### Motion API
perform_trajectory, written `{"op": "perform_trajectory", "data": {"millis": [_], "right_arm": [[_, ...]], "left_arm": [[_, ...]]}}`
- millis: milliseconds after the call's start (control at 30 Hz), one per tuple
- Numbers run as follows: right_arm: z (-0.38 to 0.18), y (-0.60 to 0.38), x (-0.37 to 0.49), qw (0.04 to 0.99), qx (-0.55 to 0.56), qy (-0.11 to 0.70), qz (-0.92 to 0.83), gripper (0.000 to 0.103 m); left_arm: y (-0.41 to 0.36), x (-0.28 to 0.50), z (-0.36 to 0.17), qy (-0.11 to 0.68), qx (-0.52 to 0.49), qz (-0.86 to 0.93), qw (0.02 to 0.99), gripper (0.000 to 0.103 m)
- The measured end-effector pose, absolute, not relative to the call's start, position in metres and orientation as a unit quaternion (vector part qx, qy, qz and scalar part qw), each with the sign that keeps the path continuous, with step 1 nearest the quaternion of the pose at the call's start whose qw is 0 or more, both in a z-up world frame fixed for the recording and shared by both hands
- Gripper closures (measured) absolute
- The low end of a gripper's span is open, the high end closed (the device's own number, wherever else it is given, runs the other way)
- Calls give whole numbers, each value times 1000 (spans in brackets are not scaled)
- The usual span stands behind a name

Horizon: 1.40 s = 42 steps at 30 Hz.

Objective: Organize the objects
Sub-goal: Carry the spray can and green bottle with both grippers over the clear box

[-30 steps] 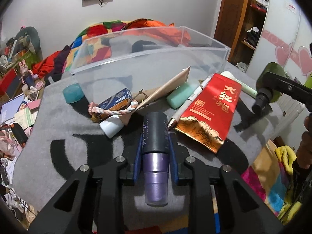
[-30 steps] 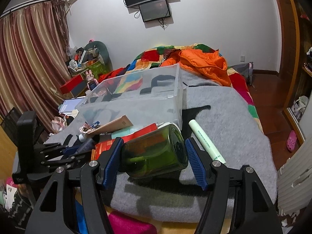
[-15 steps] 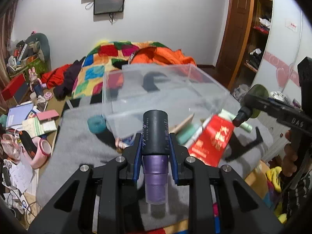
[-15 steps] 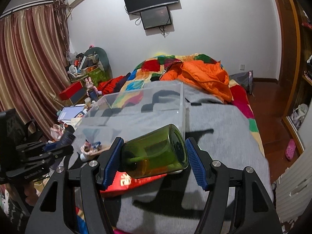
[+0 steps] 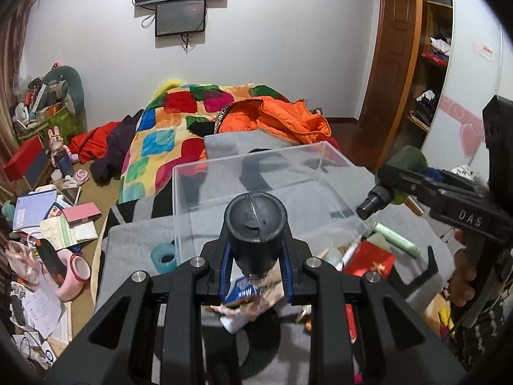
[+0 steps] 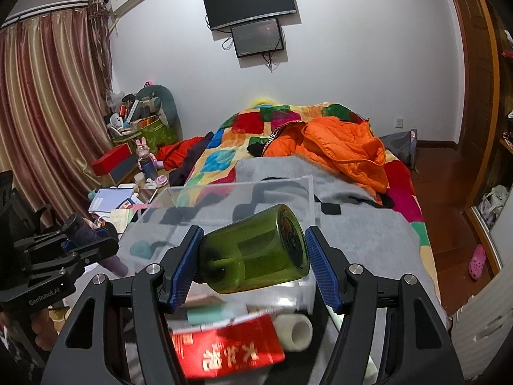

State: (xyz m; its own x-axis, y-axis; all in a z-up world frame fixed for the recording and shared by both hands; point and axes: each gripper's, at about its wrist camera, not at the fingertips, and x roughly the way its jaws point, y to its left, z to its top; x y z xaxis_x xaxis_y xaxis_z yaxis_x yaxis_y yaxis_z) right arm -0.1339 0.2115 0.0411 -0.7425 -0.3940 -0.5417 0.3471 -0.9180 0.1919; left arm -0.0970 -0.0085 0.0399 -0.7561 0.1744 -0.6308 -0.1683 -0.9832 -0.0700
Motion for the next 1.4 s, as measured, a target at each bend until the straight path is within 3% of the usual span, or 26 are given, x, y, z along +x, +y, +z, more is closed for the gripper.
{"op": "perform_trajectory", "data": {"millis": [333, 633, 1200, 1300, 1400], "right_arm": [[29, 185, -163, 193, 322, -29, -926, 42], [1, 166, -184, 196, 363, -15, -911, 42], [-16, 153, -187, 190, 380, 29, -905, 41], [-16, 152, -186, 190, 379, 33, -905, 41], [-13, 155, -183, 187, 377, 36, -906, 35]], "left_arm": [[-16, -132, 42, -4, -335, 940, 62, 78], [-13, -157, 8, 28, -370, 928, 31, 78], [-1, -169, -14, 7, -399, 914, 77, 78], [0, -168, -12, 3, -401, 912, 87, 73], [0, -164, -7, 0, -396, 913, 97, 59]]}}
